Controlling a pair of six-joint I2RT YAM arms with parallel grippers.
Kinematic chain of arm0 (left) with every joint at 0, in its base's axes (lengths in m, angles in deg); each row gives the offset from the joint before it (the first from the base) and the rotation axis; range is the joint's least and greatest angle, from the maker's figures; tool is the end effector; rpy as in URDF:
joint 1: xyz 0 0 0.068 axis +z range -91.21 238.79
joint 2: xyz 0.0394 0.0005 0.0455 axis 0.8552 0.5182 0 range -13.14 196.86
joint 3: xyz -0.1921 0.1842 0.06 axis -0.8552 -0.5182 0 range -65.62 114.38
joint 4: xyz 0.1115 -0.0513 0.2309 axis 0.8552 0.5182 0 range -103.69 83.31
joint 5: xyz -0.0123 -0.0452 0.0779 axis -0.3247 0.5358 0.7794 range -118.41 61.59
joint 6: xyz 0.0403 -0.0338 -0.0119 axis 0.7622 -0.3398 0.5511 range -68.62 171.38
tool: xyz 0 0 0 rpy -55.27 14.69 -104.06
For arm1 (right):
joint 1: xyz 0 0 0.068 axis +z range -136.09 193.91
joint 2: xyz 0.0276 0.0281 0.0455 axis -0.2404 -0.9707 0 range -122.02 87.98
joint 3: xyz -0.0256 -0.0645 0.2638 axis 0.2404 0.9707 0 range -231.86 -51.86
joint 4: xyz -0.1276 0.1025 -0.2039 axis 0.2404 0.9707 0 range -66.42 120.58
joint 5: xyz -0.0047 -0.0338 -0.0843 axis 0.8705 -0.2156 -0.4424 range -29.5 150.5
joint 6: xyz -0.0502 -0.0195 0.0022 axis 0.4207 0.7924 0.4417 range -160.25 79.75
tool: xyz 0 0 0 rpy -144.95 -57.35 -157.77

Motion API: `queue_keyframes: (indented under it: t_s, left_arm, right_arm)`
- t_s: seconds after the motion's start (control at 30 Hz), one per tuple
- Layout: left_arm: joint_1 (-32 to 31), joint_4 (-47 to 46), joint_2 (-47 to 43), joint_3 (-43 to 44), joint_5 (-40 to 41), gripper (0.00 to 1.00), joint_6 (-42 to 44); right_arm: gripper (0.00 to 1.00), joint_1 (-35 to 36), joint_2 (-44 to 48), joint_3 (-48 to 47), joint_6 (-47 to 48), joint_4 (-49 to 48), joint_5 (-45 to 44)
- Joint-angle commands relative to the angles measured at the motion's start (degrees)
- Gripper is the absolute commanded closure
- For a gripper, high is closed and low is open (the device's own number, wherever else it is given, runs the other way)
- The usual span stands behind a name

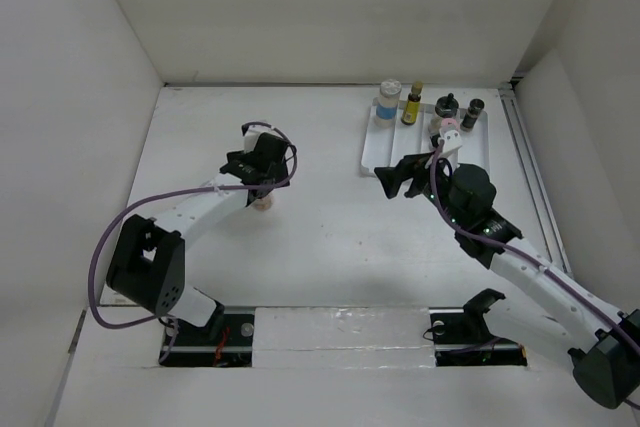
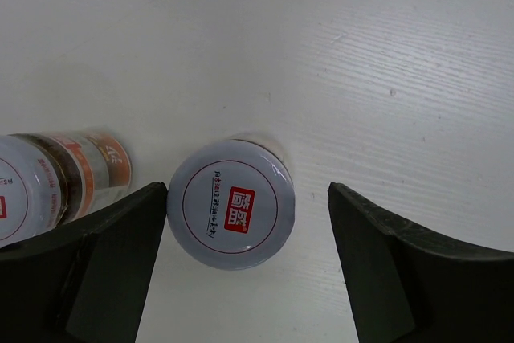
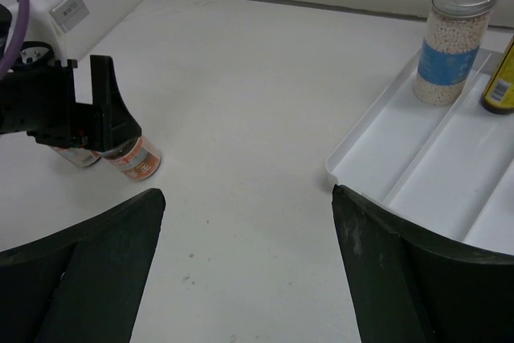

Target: Organize the condiment bottles

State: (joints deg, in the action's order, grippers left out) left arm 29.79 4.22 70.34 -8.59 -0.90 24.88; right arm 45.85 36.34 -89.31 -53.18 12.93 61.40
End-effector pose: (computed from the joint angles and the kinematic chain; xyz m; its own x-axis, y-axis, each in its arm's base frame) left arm 0.2805 -0.1367 0.2466 -0.6102 -0.1143 -0.7839 -0.1465 0.9887 -0.0301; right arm 0.1846 0.1157 0.3119 -0.1724 0.1562 -0.9726 -0.5170 0.8261 0.2243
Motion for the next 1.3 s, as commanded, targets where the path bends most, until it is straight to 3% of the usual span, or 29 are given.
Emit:
queue_keyframes:
  t_s: [0.0, 0.17, 0.33, 0.37, 0.5, 0.63, 0.73, 1.07, 1.27]
  left_arm:
    - [0.34, 0.63, 0.54, 1.94, 1.67, 0.24, -0.83]
    - [0.34, 0.63, 1.68, 1.94, 1.67, 0.29, -0.83]
    - [4.03, -1.12, 1.16, 1.94, -3.16, 0.54, -0.83]
    - [4.03, -1.12, 0.46, 1.94, -3.86, 0.66, -0.83]
    - [3.42, -1.12, -2.70, 3.69, -7.72, 0.80, -0.83]
    - [-3.69, 0.18, -3.60, 13.34, -6.42, 0.80, 0.31]
    - [-8.78, 2.73, 2.61, 26.43, -4.22, 0.79, 3.37]
    - [-11.88, 3.27, 29.33, 62.27, -9.83, 0.76, 7.17]
    - [-12.93, -2.61, 39.11, 74.44, -14.75, 0.74, 7.69]
  right_arm:
    - [0.09, 0.22, 1.28, 0.27, 0.71, -1.83, 0.06]
    - [0.09, -0.91, 0.67, 0.27, 0.71, -1.83, 0.06]
    - [0.09, -1.44, 0.66, 0.80, 0.71, -1.30, 0.59]
    - [0.09, -1.45, 1.27, 0.80, 0.71, -1.30, 0.59]
    - [0.09, -3.29, 4.17, 0.80, 0.71, -0.68, 0.59]
    - [0.09, -4.52, 6.01, 1.85, 0.71, -0.16, -0.02]
    - [0.09, -5.66, 7.25, 1.86, 0.71, 0.98, -0.03]
    - [0.09, -9.35, 13.75, 3.00, 0.10, 3.45, -0.64]
    - [0.09, -11.20, 18.32, 4.14, -0.43, 4.59, -0.64]
